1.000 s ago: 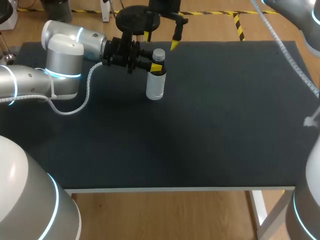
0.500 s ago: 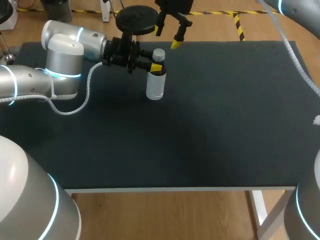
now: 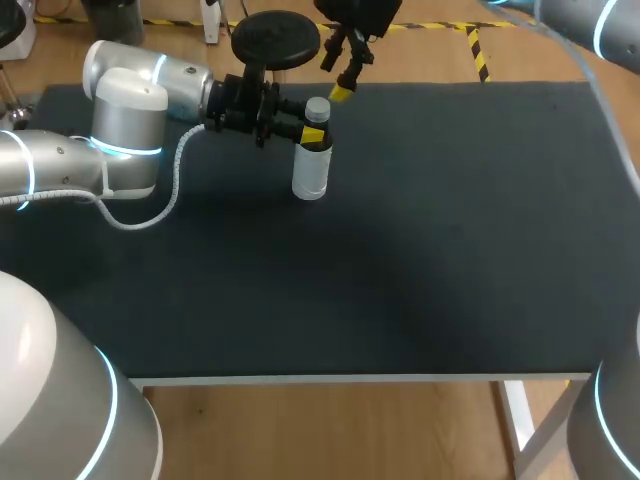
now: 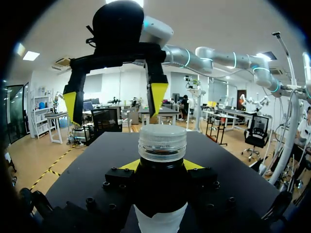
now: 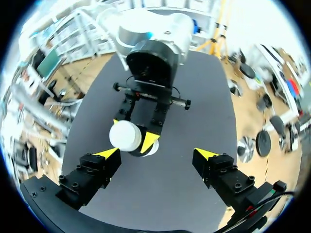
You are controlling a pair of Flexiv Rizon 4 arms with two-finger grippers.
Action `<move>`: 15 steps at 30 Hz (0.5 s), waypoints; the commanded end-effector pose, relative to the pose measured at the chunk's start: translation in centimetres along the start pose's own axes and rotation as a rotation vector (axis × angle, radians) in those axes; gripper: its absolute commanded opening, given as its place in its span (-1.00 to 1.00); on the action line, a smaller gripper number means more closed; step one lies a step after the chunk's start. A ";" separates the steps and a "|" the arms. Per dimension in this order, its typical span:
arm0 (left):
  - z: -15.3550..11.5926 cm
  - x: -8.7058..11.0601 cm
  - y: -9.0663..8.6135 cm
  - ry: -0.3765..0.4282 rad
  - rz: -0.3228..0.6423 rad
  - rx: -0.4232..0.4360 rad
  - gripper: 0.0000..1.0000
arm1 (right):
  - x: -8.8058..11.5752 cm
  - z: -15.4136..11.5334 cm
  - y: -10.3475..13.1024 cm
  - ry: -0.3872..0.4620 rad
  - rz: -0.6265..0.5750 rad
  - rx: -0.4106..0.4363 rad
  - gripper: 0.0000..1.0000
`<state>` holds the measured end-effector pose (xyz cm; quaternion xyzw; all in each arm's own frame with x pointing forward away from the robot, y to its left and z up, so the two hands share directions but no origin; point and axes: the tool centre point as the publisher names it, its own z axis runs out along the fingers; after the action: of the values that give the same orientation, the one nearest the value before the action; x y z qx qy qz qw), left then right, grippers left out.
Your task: Unscrew the bottle cap
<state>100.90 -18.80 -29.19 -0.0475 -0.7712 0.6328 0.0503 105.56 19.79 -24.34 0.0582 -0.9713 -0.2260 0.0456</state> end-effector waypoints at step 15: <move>0.0 -0.1 0.1 0.004 0.000 0.000 -1.00 | 2.8 -0.9 0.0 -0.377 0.179 -0.021 1.00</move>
<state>100.90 -18.80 -29.19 -0.0475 -0.7712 0.6328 0.0503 103.80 19.30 -23.59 -0.0591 -0.9668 -0.2420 -0.0562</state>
